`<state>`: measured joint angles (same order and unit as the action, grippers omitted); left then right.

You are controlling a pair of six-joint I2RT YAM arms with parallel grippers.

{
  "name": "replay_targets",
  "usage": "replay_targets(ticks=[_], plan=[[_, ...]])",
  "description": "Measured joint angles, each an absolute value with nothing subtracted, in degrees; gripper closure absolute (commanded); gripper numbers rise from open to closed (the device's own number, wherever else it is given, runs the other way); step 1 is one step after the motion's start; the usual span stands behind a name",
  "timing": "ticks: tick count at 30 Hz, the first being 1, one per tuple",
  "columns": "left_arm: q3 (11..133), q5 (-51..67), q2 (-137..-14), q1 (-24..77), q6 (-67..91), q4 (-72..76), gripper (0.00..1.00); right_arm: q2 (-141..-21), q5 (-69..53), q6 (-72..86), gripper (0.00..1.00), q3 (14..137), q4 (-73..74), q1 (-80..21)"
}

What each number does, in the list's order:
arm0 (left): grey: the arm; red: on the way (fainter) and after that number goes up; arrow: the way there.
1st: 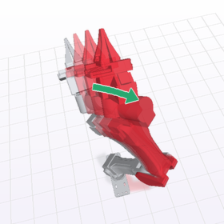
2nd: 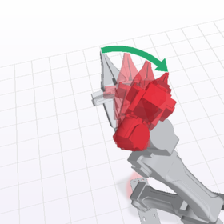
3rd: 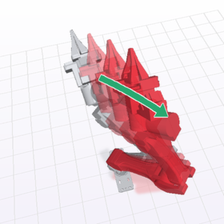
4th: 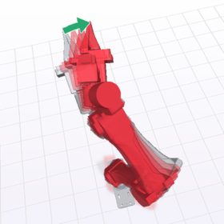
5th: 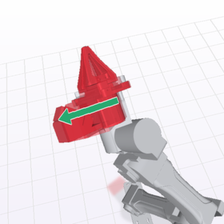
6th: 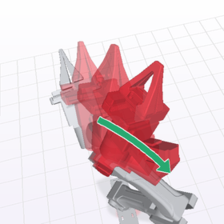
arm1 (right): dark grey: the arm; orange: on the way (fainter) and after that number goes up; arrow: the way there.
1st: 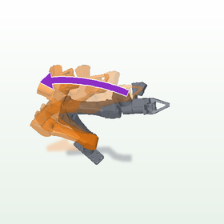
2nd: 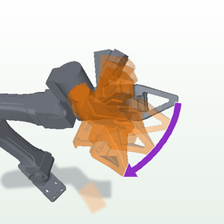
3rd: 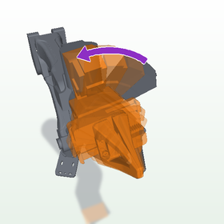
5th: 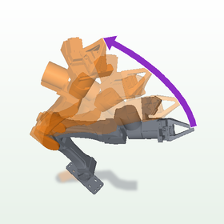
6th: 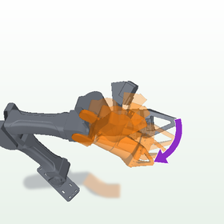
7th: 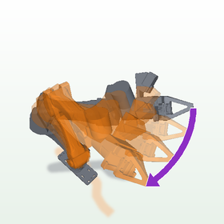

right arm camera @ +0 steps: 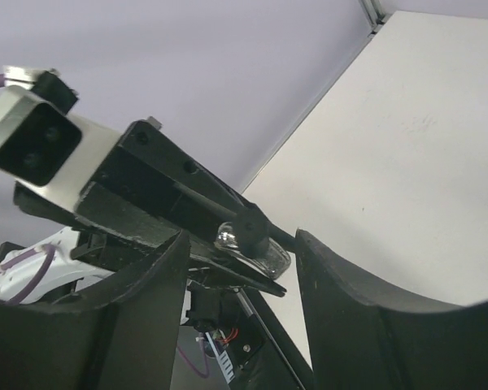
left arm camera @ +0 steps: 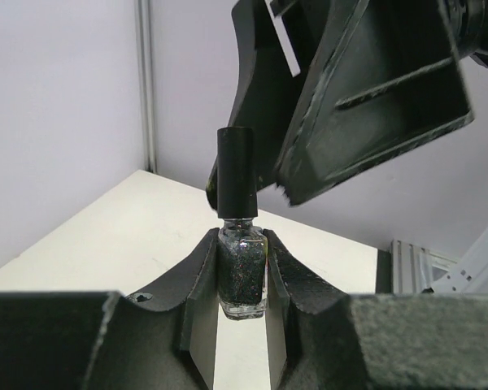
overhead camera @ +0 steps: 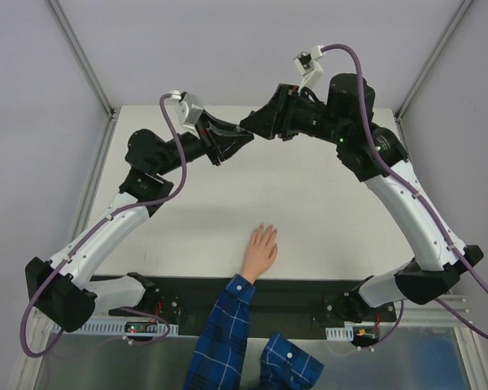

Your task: Paint the nails

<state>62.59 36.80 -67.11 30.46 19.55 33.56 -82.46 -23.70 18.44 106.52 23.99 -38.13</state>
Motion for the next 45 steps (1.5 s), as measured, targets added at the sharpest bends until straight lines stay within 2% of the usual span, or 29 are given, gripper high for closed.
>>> replay_targets(ticks=[2,6,8,9,13,17,21,22,23,25,26,29,33,35,36,37,40,45], plan=[[63.31,36.1,-67.59,30.46,18.79,33.41,1.0,-83.09,-22.7,18.41,0.52,106.52,24.64,-38.15],[63.99,35.16,-68.25,30.7,18.09,32.99,1.0,-84.86,-21.58,18.55,0.78,107.5,25.54,-38.0],[64.34,34.81,-68.71,30.74,18.11,32.53,1.0,-85.54,-21.87,18.5,0.87,108.27,25.34,-37.8],[64.34,34.81,-68.93,30.74,18.37,32.58,1.0,-85.65,-21.54,17.98,1.0,108.42,25.36,-37.82],[64.36,35.55,-69.1,30.41,20.45,33.41,1.0,-84.79,-25.1,15.55,1.0,104.99,20.53,-36.53],[61.87,40.77,-69.71,28.25,30.52,42.33,1.0,-82.21,-41.56,19.22,1.0,92.49,-1.15,-32.12],[60.29,44.51,-73.23,26.57,44.97,56.25,1.0,-86.52,-54.17,28.58,1.0,90.21,-20.53,-29.28],[60.2,44.84,-74.0,26.44,47.59,58.52,1.0,-87.2,-55.46,30.37,1.0,90.06,-23.33,-29.02],[60.03,45.1,-74.3,26.24,49.08,59.88,1.0,-87.85,-56.95,32.42,0.94,89.82,-26.33,-28.77],[59.83,45.87,-73.82,26.24,50.13,60.23,1.0,-87.94,-58.28,34.52,0.71,89.1,-29.23,-28.77],[59.83,46.13,-73.36,26.28,49.76,59.96,1.0,-87.81,-58.72,35.2,0.55,88.92,-30.02,-28.88],[59.83,47.13,-71.37,26.33,46.09,56.64,1.0,-86.61,-58.59,35.94,0.26,88.77,-27.79,-29.82],[59.83,47.44,-67.66,26.7,38.44,49.84,1.0,-83.96,-55.16,31.88,0.09,90.19,-15.44,-30.22],[59.83,46.26,-65.82,26.7,34.41,45.82,1.0,-83.26,-51.88,29.23,0.08,92.99,-7.84,-30.2],[59.86,45.5,-65.1,26.7,32.49,44.12,1.0,-82.94,-50.57,28.42,0.11,93.8,-5.58,-30.22],[59.86,44.66,-64.51,26.7,30.55,42.5,1.0,-82.52,-48.56,27.64,0.2,94.78,-2.74,-30.26],[60.4,41.56,-63.86,27.44,25.54,37.8,1.0,-81.78,-42.46,26.17,0.32,97.73,4.36,-31.0],[61.84,36.27,-64.47,29.47,19.86,32.93,1.0,-83.74,-33.54,25.15,0.42,106.67,14.87,-33.78]])
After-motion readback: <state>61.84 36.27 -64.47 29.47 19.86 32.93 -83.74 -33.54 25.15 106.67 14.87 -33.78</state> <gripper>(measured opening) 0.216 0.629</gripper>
